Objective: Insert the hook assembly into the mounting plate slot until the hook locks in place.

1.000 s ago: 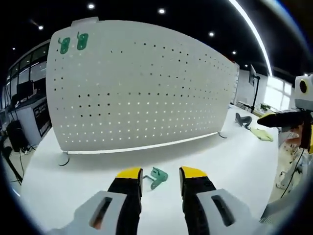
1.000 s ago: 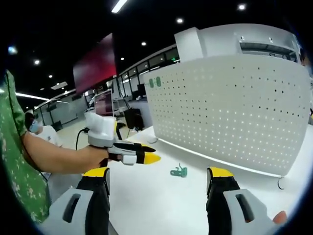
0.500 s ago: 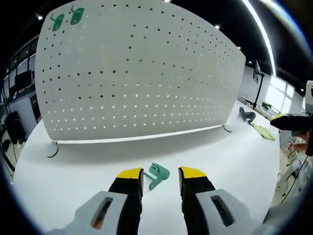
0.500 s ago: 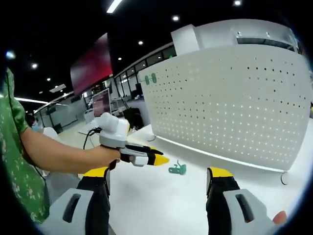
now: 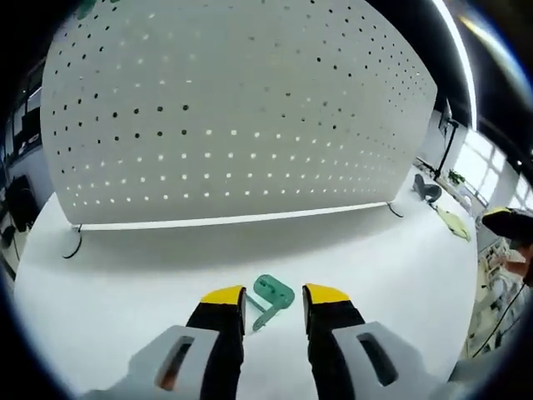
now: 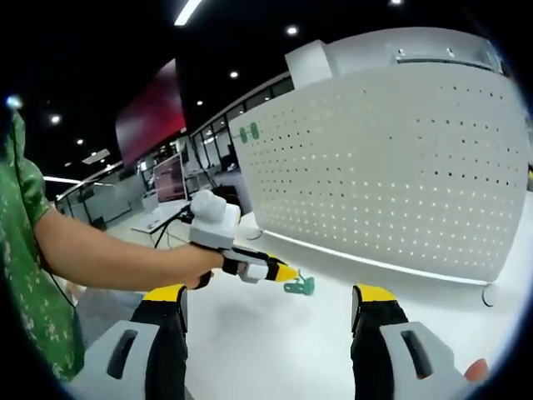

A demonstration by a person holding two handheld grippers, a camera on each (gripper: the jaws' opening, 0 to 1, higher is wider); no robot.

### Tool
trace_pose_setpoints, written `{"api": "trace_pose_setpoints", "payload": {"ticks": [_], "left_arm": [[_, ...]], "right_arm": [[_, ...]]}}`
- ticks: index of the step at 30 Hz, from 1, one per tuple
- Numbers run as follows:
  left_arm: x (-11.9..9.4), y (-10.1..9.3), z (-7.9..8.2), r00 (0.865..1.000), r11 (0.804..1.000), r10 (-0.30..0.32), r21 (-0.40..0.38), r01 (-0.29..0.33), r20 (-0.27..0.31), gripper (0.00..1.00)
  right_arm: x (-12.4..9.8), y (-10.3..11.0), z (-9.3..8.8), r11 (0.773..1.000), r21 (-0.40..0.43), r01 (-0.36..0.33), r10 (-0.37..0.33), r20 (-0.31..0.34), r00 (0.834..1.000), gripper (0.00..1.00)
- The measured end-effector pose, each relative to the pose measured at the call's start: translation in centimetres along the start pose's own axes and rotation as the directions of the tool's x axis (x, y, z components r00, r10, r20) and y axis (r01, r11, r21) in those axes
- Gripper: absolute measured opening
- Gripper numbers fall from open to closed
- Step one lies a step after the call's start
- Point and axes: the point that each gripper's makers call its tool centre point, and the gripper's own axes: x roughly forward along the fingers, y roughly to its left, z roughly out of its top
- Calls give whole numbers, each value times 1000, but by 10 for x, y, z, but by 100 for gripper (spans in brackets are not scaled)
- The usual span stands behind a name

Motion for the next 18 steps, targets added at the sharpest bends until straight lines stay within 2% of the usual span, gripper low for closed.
{"api": "trace_pose_setpoints", "payload": {"ticks": [10, 18], "left_arm": [[13, -2, -4, 999, 1000, -6, -20, 5, -47, 25], [21, -3, -4, 998, 1000, -6, -25, 4, -63, 23]], "right_arm": [[0, -6, -3, 1000, 15, 5, -5, 2, 1000, 82], [1, -10, -5, 1000, 24, 6, -7, 6, 1000, 82]]}}
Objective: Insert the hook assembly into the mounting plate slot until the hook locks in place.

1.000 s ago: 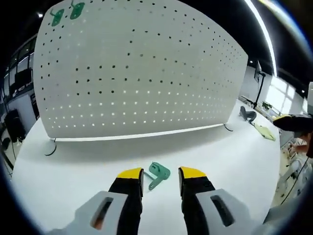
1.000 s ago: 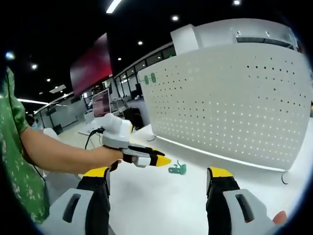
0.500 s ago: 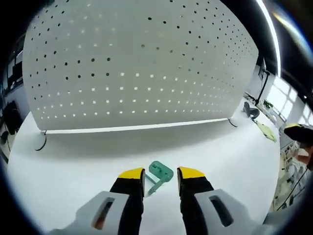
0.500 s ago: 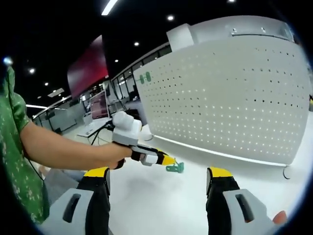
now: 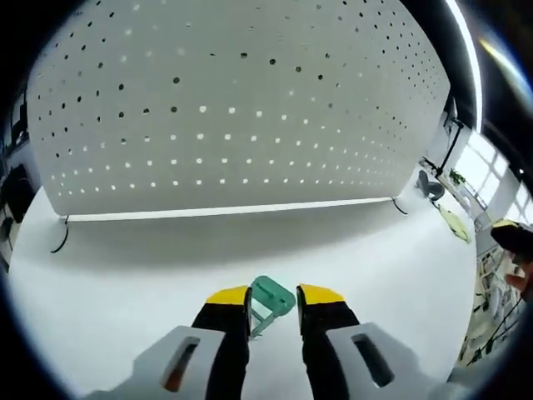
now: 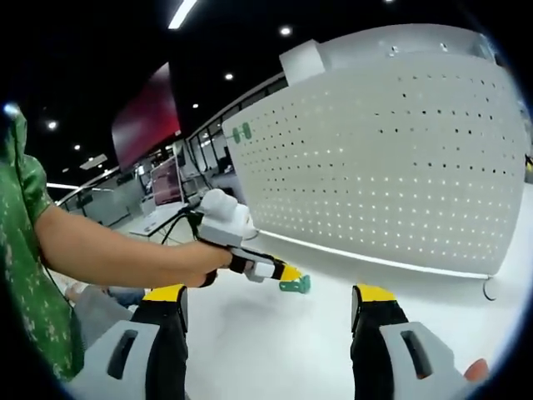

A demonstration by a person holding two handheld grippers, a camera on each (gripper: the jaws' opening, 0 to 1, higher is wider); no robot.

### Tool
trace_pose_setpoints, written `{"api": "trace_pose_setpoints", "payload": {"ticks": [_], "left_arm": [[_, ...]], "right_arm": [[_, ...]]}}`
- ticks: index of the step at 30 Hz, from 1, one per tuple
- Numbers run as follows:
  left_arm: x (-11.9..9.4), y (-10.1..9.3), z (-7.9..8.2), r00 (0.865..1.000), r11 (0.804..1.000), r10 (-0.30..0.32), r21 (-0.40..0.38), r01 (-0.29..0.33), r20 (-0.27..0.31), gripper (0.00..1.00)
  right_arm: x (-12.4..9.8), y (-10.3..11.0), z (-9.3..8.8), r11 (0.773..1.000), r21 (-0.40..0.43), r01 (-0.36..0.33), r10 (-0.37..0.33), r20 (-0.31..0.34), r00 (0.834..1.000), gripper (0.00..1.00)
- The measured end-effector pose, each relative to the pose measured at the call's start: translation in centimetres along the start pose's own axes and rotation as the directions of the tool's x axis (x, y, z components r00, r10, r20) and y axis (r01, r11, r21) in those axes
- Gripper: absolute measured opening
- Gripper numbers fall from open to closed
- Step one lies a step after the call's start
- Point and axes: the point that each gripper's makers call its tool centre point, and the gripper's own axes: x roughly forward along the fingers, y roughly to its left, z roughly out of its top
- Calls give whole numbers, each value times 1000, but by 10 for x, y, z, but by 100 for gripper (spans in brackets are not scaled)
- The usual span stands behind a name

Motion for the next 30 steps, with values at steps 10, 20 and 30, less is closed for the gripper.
{"api": "trace_pose_setpoints", "payload": {"ticks": [10, 20, 30], "left_arm": [[7, 0, -2, 1000, 1000, 1, -1, -1, -20, 15], [11, 0, -2, 1000, 1000, -4, -6, 4, -20, 9], [13, -6, 0, 1000, 1000, -15, 8, 15, -14, 8]], "right_arm": [[2, -6, -2, 1000, 14, 4, -4, 2, 1000, 82], [3, -7, 0, 1000, 19, 1, -1, 6, 1000, 82], [4, -10, -3, 1000, 26, 5, -5, 4, 1000, 82]]}}
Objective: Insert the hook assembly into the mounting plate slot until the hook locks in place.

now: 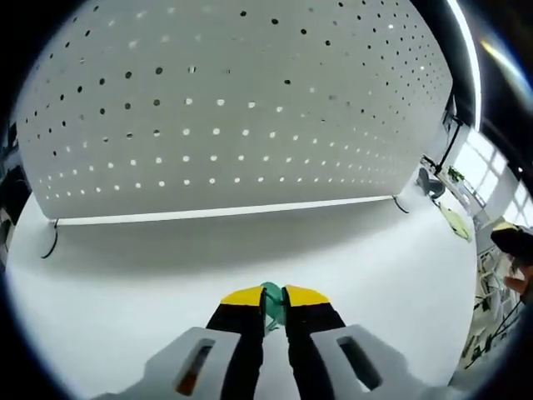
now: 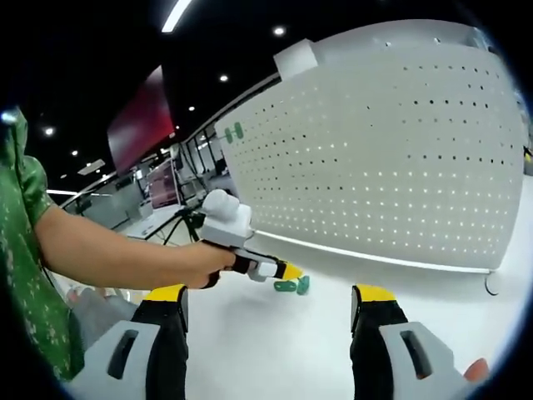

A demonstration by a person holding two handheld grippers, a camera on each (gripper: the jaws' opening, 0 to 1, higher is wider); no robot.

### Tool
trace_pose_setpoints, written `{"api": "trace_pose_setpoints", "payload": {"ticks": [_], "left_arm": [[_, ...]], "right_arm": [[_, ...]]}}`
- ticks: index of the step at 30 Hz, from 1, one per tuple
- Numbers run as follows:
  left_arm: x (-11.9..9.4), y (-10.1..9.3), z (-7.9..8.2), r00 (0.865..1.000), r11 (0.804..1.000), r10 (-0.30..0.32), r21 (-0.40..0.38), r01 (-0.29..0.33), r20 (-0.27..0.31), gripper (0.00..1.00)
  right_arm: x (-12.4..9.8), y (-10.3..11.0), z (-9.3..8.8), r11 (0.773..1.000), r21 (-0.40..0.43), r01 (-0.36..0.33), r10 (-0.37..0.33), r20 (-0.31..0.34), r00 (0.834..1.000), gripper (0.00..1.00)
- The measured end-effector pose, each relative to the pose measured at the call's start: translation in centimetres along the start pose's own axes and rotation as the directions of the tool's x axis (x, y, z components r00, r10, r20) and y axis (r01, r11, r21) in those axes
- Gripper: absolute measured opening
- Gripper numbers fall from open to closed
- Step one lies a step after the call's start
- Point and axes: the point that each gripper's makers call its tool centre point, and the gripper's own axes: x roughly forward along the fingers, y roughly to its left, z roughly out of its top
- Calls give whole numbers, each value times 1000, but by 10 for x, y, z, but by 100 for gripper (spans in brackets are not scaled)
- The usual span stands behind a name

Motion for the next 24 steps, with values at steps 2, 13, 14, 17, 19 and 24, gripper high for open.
{"api": "trace_pose_setpoints", "payload": {"ticks": [2, 13, 14, 17, 19, 24], "left_arm": [[0, -1, 1, 1000, 1000, -3, 5, 3, 2, 8], [0, -6, 5, 1000, 999, -19, 32, 19, 12, 3], [0, -6, 5, 1000, 999, -20, 32, 19, 11, 3], [-1, -8, 5, 1000, 999, -26, 42, 26, 12, 3], [-2, -11, 6, 999, 998, -32, 45, 31, 15, 3], [-8, -19, 14, 997, 997, -56, 47, 54, 43, 3]], "right_arm": [[0, -1, 0, 1000, 0, 1, -1, 1, 1000, 82], [2, -1, 1, 1000, -1, 0, 0, 0, 1000, 82], [2, -1, 1, 1000, -1, 0, 0, 0, 1000, 82], [1, -1, 1, 1000, -2, 2, -2, 0, 1000, 82], [1, -1, 1, 1000, -1, 3, -3, -1, 1000, 82], [1, -1, 2, 1000, -7, 5, -5, -2, 1000, 82]]}}
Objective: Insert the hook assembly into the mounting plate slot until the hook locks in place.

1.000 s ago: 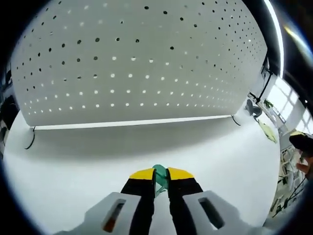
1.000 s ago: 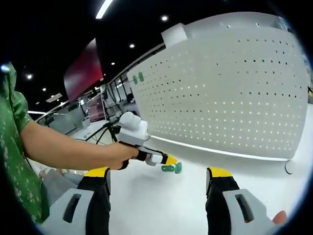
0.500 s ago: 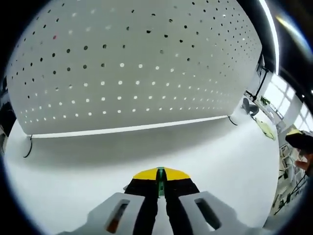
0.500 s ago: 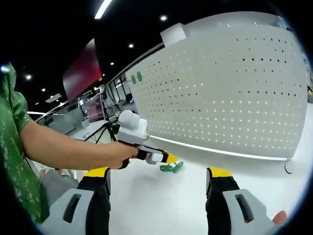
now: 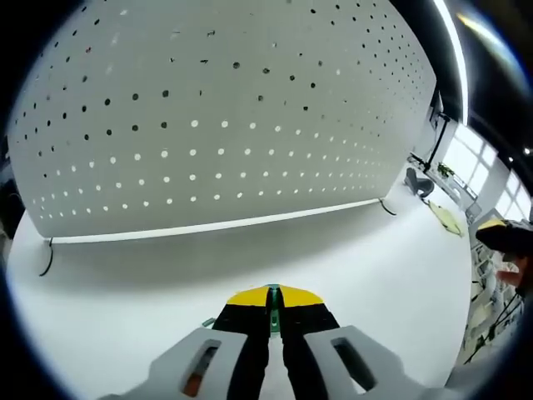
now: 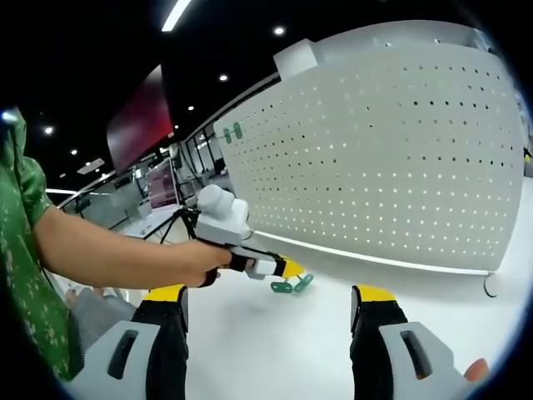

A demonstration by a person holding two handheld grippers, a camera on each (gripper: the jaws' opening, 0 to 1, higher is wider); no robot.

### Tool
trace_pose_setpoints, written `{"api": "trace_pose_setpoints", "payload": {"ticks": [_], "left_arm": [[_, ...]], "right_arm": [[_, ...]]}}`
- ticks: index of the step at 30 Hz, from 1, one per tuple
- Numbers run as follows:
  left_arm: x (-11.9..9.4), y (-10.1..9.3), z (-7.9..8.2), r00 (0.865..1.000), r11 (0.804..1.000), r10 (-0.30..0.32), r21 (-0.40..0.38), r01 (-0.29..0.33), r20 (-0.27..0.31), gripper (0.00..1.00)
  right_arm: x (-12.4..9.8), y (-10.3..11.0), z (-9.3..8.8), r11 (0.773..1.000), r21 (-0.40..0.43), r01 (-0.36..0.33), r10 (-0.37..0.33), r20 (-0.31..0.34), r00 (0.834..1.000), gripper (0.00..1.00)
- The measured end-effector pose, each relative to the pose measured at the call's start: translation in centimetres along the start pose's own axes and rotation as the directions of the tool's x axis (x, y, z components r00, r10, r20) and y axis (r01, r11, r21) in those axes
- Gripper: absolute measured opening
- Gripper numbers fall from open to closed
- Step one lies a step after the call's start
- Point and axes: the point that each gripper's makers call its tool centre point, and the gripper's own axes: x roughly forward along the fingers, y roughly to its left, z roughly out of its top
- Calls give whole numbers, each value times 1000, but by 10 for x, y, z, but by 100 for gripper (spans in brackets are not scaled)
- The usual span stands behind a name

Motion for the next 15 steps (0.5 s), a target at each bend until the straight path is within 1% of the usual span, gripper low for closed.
{"api": "trace_pose_setpoints", "payload": {"ticks": [4, 8, 15], "left_arm": [[-8, -7, 8, 999, 1000, -17, 12, 17, 28, 3], [-19, -12, 19, 997, 999, -32, 17, 31, 68, 3], [-44, -19, 41, 988, 999, -54, 8, 53, 148, 3]], "right_arm": [[0, 2, 2, 1000, -4, -2, 2, 1, 1000, 81], [0, 5, 5, 1000, -14, -5, 5, 1, 1000, 81], [-1, 15, 16, 999, -41, -12, 13, 8, 1000, 81]]}}
